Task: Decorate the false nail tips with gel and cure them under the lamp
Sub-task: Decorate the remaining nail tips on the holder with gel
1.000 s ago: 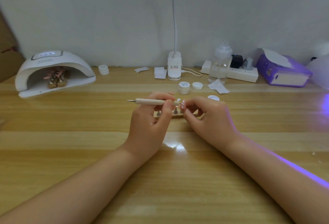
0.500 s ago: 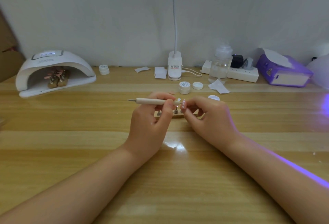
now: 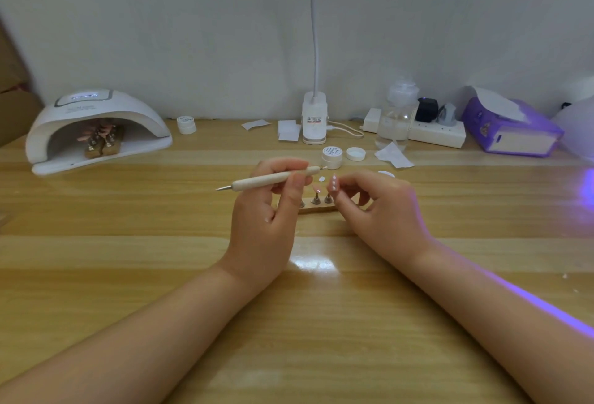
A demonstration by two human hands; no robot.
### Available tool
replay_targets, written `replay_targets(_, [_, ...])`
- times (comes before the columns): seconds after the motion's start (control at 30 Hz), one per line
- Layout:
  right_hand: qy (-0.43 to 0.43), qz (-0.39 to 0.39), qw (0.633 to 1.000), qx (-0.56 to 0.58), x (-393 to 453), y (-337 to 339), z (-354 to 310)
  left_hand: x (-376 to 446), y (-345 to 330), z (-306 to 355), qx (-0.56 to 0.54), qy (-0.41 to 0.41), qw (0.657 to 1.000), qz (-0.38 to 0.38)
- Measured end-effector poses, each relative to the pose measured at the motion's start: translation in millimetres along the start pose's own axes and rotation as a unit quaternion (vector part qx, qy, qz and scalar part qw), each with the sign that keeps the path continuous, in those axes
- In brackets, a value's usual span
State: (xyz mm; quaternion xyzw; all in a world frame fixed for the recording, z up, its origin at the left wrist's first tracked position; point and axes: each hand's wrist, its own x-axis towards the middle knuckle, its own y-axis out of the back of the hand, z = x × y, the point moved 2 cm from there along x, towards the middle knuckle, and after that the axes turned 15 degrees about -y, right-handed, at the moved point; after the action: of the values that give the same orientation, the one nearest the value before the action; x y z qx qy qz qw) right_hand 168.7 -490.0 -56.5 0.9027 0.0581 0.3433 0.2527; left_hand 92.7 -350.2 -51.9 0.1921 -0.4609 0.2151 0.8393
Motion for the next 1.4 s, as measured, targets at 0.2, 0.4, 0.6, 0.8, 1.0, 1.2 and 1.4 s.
replay_targets(0.2, [-0.007,0.011,1.0,0.005,1,0,0,0,0,-2,-0.006,0.004,1.0,0.004])
replay_targets(0.4, [-0.02,0.02,0.999,-0.024,1,2,0,-1,0,-1,-0.009,-0.002,1.0,0.002])
replay_targets(0.6, [-0.1,0.036,0.99,-0.093,6,3,8,-1,-1,-1,-0.016,0.006,1.0,-0.001])
replay_targets(0.8, [-0.186,-0.023,0.972,-0.142,9,-1,21,-1,-1,-2,-0.024,0.01,1.0,-0.001])
replay_targets(1.0, [-0.188,-0.034,0.968,-0.161,9,-3,25,0,0,-5,-0.023,0.025,0.999,0.007])
replay_targets(1.2, [-0.201,-0.044,0.963,-0.172,10,-4,30,-2,-1,-6,-0.015,0.03,0.999,0.004])
replay_targets(1.4, [-0.152,-0.037,0.959,-0.235,10,-1,29,-1,-2,-5,-0.014,0.029,0.999,0.003])
